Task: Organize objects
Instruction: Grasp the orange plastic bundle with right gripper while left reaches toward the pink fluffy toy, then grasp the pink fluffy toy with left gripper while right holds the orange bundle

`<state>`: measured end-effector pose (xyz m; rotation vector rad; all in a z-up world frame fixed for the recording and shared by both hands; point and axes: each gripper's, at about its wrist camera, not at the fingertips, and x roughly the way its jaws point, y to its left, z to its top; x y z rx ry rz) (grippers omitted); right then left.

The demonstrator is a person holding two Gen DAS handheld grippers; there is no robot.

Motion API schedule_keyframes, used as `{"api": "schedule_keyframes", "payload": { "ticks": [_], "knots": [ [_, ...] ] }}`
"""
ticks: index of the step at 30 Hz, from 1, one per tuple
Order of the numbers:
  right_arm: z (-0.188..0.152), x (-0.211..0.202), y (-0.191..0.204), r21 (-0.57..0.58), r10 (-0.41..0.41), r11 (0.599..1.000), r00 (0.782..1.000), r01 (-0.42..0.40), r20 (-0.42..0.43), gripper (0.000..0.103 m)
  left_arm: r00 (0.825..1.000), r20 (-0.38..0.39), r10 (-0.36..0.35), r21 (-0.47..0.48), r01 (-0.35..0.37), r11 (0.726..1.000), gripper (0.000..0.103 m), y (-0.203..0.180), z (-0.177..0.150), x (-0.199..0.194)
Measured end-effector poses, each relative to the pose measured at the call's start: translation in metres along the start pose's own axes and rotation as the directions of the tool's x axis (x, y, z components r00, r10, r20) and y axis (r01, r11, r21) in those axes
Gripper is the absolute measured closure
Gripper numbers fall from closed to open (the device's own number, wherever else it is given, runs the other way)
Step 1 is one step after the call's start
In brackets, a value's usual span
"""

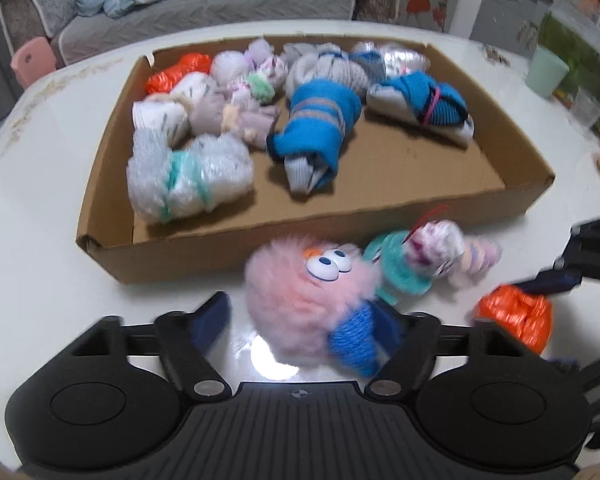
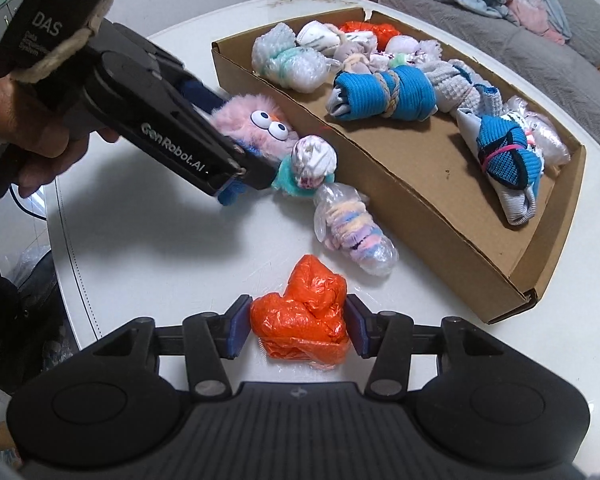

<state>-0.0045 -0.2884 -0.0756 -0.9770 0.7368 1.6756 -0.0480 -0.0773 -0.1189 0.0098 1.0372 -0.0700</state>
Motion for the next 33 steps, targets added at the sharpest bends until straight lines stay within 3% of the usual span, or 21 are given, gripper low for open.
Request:
{"api": "schedule_keyframes", "payload": {
  "ticks": [6, 8, 15, 17, 19, 20, 22, 23, 27, 33],
  "knots": [
    [-0.002, -0.001, -0.003, 0.008, -0.021, 1.000, 1.000, 0.021, 0.009, 0.043, 1.000, -0.002, 0.026, -0.014, -0.026, 1.000, 0.024, 0.014, -0.004, -0.006],
    [-0.003, -0.002, -0.005, 0.013, -0.026, 1.000, 1.000, 0.025, 0.011, 0.043, 0.999, -0.001, 0.038, -0.003, -0.038, 0.999, 0.016, 0.013, -0.004, -0.005],
    [-0.005, -0.003, -0.007, 0.022, -0.032, 0.999, 0.999, 0.031, 0.026, 0.039, 0.999, 0.039, 0.029, 0.055, -0.031, 0.998, 0.016, 0.003, 0.005, 0.001],
    [-0.005, -0.003, -0.008, 0.030, -0.031, 0.999, 0.999, 0.030, 0.030, 0.041, 0.999, 0.036, 0.023, 0.046, -0.025, 0.999, 0.016, 0.003, 0.005, 0.006],
    [-0.005, -0.003, -0.009, 0.036, -0.019, 0.999, 0.999, 0.018, 0.026, 0.054, 0.999, 0.047, 0.015, 0.053, -0.018, 0.998, 0.017, 0.002, 0.003, 0.008],
    [-0.004, -0.004, -0.010, 0.040, -0.009, 0.999, 1.000, 0.008, 0.022, 0.061, 0.998, 0.054, 0.017, 0.055, -0.020, 0.998, 0.023, 0.002, 0.003, 0.007],
    [-0.004, -0.005, -0.010, 0.045, -0.007, 0.999, 1.000, 0.006, 0.021, 0.062, 0.998, 0.062, 0.004, 0.056, -0.007, 0.998, 0.050, 0.002, 0.005, 0.003],
    [-0.005, -0.006, -0.010, 0.050, -0.007, 0.999, 1.000, 0.006, 0.023, 0.062, 0.998, 0.057, -0.004, 0.061, 0.001, 0.998, 0.058, 0.002, 0.006, 0.000],
    [-0.008, -0.017, -0.013, 0.077, -0.006, 0.997, 0.999, 0.002, 0.041, 0.063, 0.999, 0.043, -0.027, 0.111, 0.023, 0.994, 0.060, 0.002, -0.001, -0.013],
    [-0.017, -0.035, -0.019, 0.086, -0.029, 0.996, 0.999, 0.027, 0.029, 0.063, 0.999, -0.031, 0.034, 0.203, -0.027, 0.979, 0.060, 0.009, -0.009, -0.036]
  ]
}}
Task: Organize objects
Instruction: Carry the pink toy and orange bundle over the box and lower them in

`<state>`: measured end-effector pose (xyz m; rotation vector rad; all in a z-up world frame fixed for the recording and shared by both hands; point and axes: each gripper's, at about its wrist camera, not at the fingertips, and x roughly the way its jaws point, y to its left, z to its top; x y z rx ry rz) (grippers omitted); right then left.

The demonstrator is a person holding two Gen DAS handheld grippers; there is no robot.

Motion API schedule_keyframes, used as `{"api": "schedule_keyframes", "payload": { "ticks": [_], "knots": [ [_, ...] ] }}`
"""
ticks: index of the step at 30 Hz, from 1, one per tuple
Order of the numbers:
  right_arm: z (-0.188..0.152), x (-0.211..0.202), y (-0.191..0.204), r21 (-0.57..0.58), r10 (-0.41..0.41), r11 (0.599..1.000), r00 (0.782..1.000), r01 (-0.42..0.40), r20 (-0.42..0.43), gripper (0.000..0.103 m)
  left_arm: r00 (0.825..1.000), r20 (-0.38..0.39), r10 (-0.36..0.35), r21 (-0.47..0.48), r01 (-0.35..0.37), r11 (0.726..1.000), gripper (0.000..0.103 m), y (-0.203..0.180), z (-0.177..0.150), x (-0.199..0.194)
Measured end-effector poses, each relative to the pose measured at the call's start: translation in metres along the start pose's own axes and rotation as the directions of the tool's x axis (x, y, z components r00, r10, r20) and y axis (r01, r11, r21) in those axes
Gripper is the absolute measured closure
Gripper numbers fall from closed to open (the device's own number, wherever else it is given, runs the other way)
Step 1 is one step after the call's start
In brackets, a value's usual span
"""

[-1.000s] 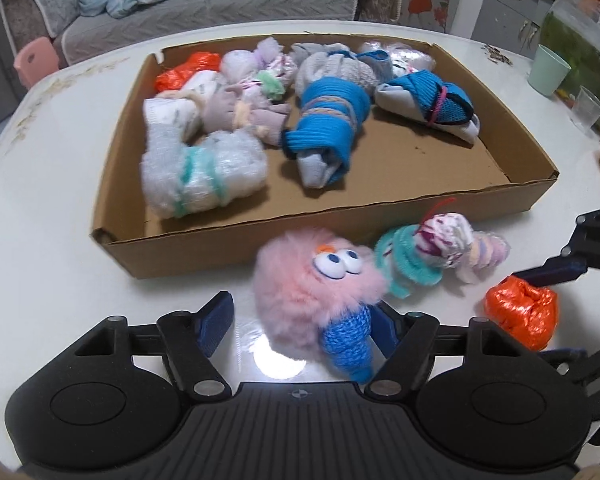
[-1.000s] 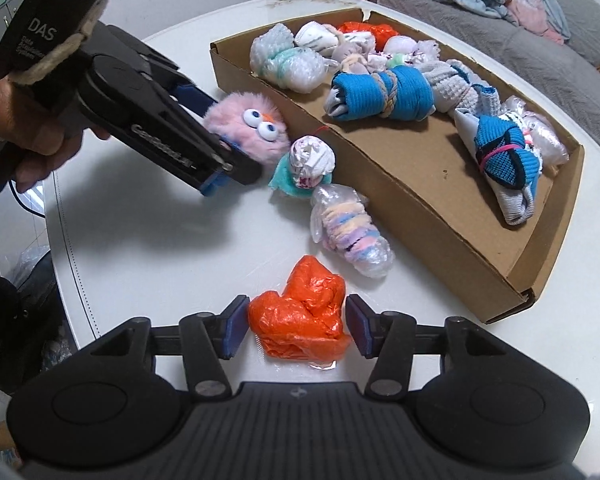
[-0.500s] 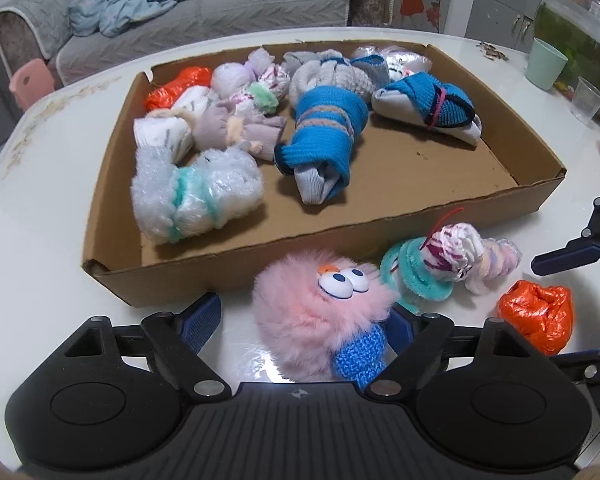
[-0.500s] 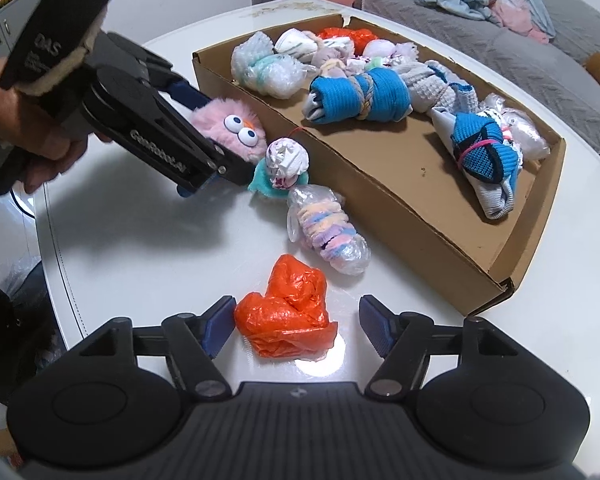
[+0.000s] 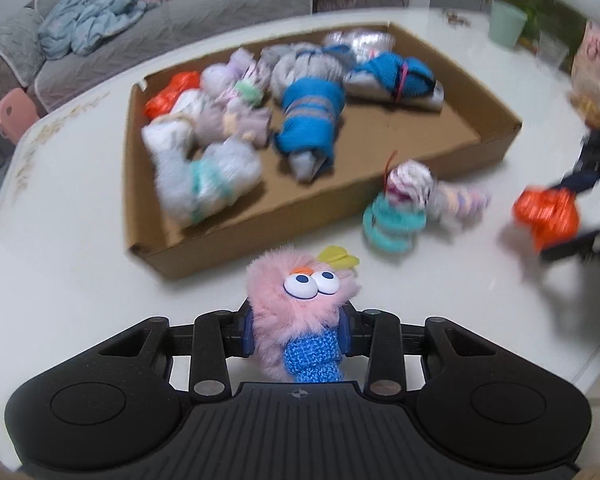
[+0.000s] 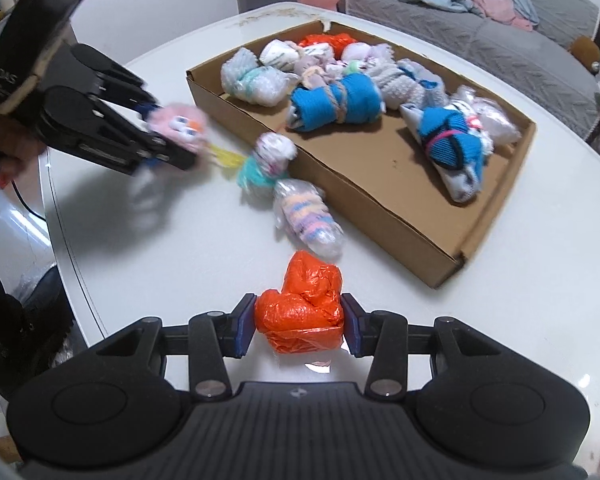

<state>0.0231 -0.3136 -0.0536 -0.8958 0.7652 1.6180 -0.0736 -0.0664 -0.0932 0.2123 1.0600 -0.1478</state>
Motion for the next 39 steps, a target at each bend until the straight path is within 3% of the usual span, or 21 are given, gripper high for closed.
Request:
{"api": "schedule_keyframes", "payload": {
  "ticks": [6, 15, 19, 26, 31, 39],
  "knots": [
    [-0.004, -0.019, -0.014, 0.028, -0.033, 0.999, 0.999, 0.033, 0.024, 0.063, 0.999, -0.035, 0.032, 0.061, -0.030, 0.998, 0.060, 0.010, 0.007, -0.033],
    [0.002, -0.052, -0.052, 0.114, -0.118, 0.988, 0.982, 0.101, 0.148, 0.063, 0.996, 0.091, -0.015, 0.106, 0.005, 0.994, 0.060, 0.019, 0.041, -0.066],
    [0.011, -0.054, -0.060, 0.068, -0.152, 0.988, 0.967, 0.140, 0.204, 0.063, 0.988, 0.149, -0.037, 0.135, 0.017, 0.991, 0.060, 0.018, 0.061, -0.060],
    [0.046, -0.047, -0.062, -0.041, -0.100, 0.992, 0.942, 0.120, 0.319, 0.063, 0.968, 0.226, -0.105, 0.180, 0.065, 0.982, 0.060, 0.003, 0.105, -0.048],
    [0.060, -0.031, -0.067, -0.081, -0.079, 0.991, 0.951, 0.107, 0.300, 0.063, 0.963, 0.229, -0.143, 0.238, 0.087, 0.967, 0.060, -0.012, 0.120, -0.031],
    [0.066, -0.003, -0.070, -0.118, -0.026, 0.992, 0.977, 0.052, 0.210, 0.063, 0.969, 0.136, -0.208, 0.270, 0.166, 0.948, 0.060, -0.034, 0.130, 0.016]
  ]
}}
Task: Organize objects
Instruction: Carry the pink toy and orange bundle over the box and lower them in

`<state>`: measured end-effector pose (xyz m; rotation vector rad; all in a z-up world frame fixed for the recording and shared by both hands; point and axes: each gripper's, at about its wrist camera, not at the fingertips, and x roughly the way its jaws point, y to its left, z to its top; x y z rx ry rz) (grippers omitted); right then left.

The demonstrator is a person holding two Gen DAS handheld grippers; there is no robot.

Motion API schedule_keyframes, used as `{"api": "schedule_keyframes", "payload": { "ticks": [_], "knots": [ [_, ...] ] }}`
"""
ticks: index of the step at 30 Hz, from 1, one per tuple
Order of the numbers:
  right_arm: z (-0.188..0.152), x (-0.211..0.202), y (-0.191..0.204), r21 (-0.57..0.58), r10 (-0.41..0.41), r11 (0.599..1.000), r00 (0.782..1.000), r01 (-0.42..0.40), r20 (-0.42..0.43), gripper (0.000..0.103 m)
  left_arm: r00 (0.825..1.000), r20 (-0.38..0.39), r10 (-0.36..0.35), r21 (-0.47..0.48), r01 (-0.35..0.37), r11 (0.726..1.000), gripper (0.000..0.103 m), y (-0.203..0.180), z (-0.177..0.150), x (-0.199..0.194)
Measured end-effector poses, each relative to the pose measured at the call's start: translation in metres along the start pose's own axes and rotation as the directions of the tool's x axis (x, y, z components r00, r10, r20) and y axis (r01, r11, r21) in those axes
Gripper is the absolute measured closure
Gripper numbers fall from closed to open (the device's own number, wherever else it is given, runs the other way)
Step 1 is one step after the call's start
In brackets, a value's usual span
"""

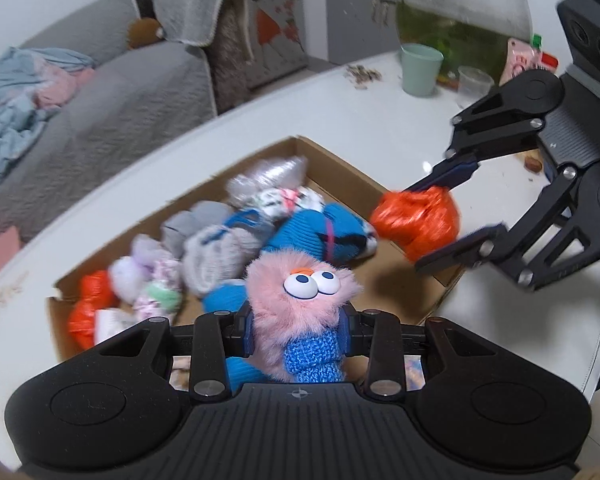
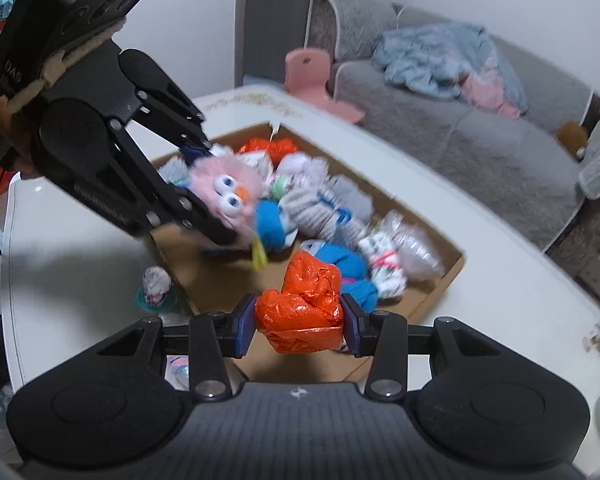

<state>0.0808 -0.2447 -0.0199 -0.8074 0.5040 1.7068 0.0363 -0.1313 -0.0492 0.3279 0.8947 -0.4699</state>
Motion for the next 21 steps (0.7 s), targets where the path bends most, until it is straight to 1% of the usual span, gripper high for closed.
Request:
{"api": "schedule_keyframes", "payload": {
  "ticks": [3, 6, 10, 14, 17, 21],
  "knots": [
    [-0.001, 0.012, -0.003, 0.006, 0.026, 1.000, 0.999, -0.026, -0.036, 0.063, 1.000, -0.027, -0.013, 0.009, 0.013, 1.000, 0.060, -0.005, 0.001, 0.012],
    [-0.004, 0.023, -0.011, 0.018, 0.035, 0.999, 0.996, -0.033, -0.079, 0.063, 0.998, -0.060, -0.026, -0.003, 0.026, 1.000, 0.060, -0.006, 0.000, 0.024],
    [-0.008, 0.034, -0.012, -0.014, 0.036, 0.999, 0.991, -0.038, -0.129, 0.063, 0.995, -0.099, -0.027, -0.004, 0.027, 1.000, 0.060, -0.008, -0.002, 0.040],
    [-0.007, 0.045, -0.011, -0.034, 0.057, 0.997, 0.986, -0.063, -0.154, 0.063, 0.991, -0.122, -0.052, -0.039, 0.048, 0.998, 0.060, -0.007, 0.000, 0.054],
    [-0.007, 0.054, -0.012, -0.050, 0.027, 0.998, 0.986, -0.036, -0.167, 0.063, 0.990, -0.132, -0.044, -0.042, 0.039, 0.998, 0.060, -0.009, 0.002, 0.064],
    [-0.007, 0.058, -0.021, -0.045, -0.021, 0.999, 0.986, 0.014, -0.163, 0.063, 0.992, -0.125, -0.011, -0.083, 0.001, 0.997, 0.060, -0.004, 0.006, 0.073]
  ]
}}
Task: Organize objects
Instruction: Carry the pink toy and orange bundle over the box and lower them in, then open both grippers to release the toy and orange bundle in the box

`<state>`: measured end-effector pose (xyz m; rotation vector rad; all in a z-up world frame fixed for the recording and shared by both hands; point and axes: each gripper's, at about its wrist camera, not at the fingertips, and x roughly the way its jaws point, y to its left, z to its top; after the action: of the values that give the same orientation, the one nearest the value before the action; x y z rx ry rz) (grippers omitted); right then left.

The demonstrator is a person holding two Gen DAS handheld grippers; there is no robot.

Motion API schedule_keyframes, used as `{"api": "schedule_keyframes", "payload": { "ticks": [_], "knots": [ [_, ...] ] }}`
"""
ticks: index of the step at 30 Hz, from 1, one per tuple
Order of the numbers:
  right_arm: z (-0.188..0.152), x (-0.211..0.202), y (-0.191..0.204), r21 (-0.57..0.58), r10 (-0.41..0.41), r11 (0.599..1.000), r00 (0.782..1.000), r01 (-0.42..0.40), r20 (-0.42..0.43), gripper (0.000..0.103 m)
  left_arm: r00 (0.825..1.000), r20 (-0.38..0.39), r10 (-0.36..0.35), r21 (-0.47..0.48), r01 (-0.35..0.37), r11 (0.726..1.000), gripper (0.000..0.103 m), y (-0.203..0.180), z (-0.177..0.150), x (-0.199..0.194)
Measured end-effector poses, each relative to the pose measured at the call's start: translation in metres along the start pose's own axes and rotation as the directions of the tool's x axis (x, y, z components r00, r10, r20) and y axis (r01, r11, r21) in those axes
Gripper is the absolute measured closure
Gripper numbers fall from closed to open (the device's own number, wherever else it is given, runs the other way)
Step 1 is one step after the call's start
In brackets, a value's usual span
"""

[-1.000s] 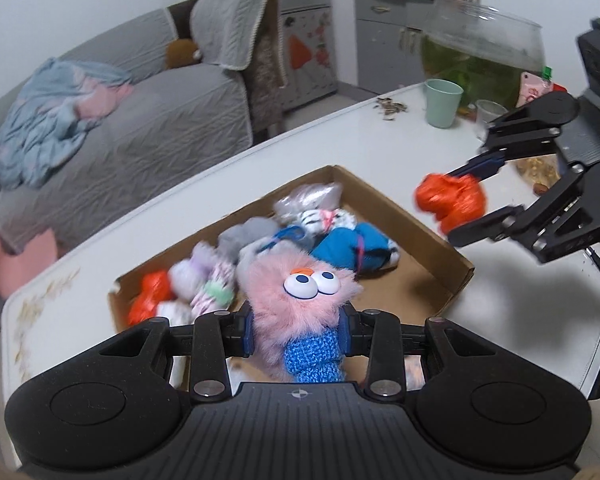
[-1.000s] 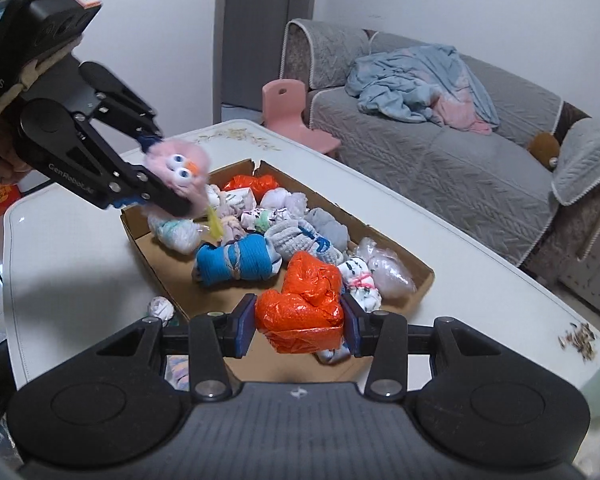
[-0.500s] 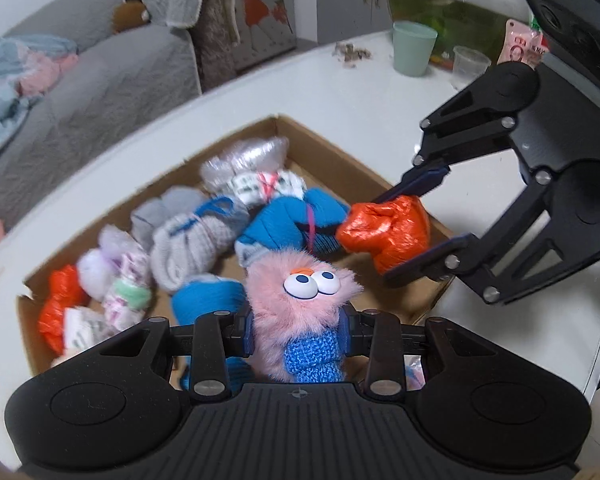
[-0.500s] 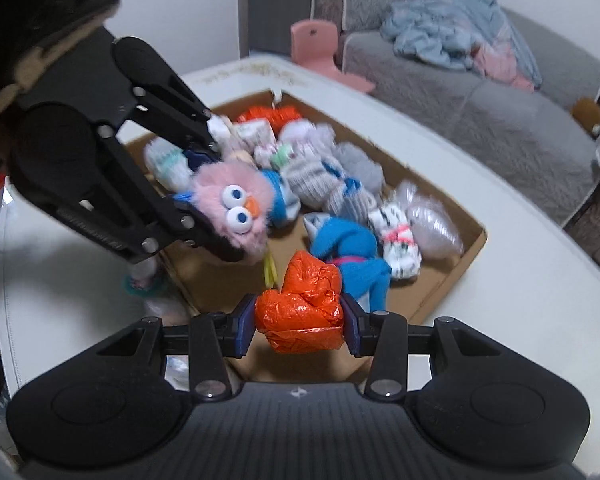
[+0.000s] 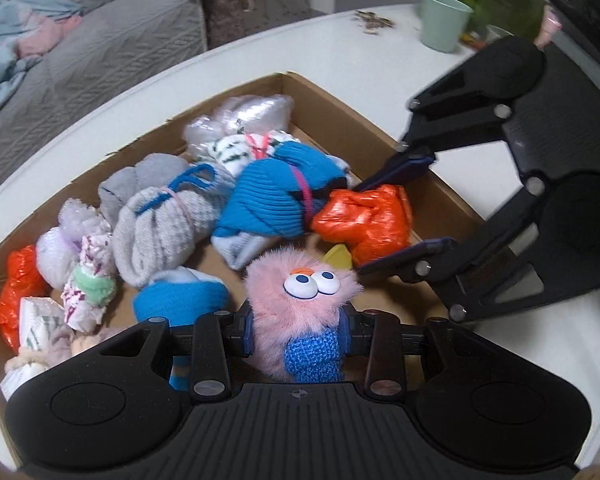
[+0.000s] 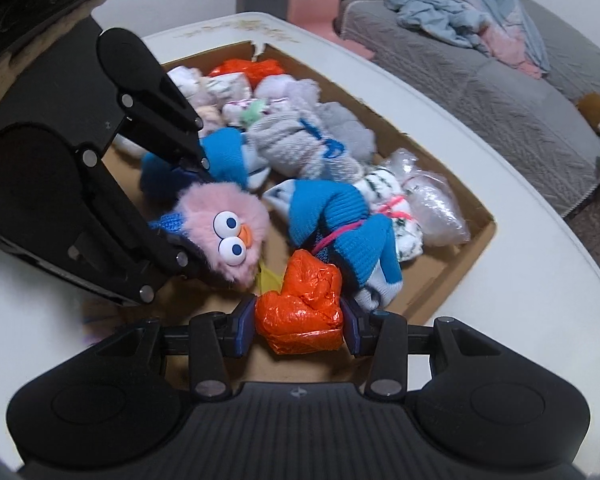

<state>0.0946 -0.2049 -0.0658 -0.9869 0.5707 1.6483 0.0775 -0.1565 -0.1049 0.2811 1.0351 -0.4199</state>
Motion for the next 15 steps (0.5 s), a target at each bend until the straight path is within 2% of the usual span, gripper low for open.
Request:
{"api": "schedule_keyframes", "payload": {
  "ticks": [3, 10, 15],
  "knots": [
    [-0.0012, -0.0008, -0.0044, 0.004, 0.006, 1.000, 1.000, -0.006, 0.001, 0.063, 1.000, 0.010, 0.003, -0.043, -0.002, 0.999, 0.060, 0.0058, 0.0037, 0.0032],
    [-0.0019, -0.0009, -0.0043, -0.014, 0.025, 1.000, 1.000, -0.026, -0.006, 0.063, 1.000, 0.026, -0.011, -0.046, 0.012, 0.999, 0.060, 0.0040, 0.0012, 0.0015],
    [-0.0022, 0.0009, -0.0020, -0.030, 0.020, 0.999, 1.000, -0.021, -0.022, 0.061, 1.000, 0.009, -0.026, -0.037, 0.026, 0.999, 0.052, 0.0013, 0.0033, 0.0058]
  ]
}}
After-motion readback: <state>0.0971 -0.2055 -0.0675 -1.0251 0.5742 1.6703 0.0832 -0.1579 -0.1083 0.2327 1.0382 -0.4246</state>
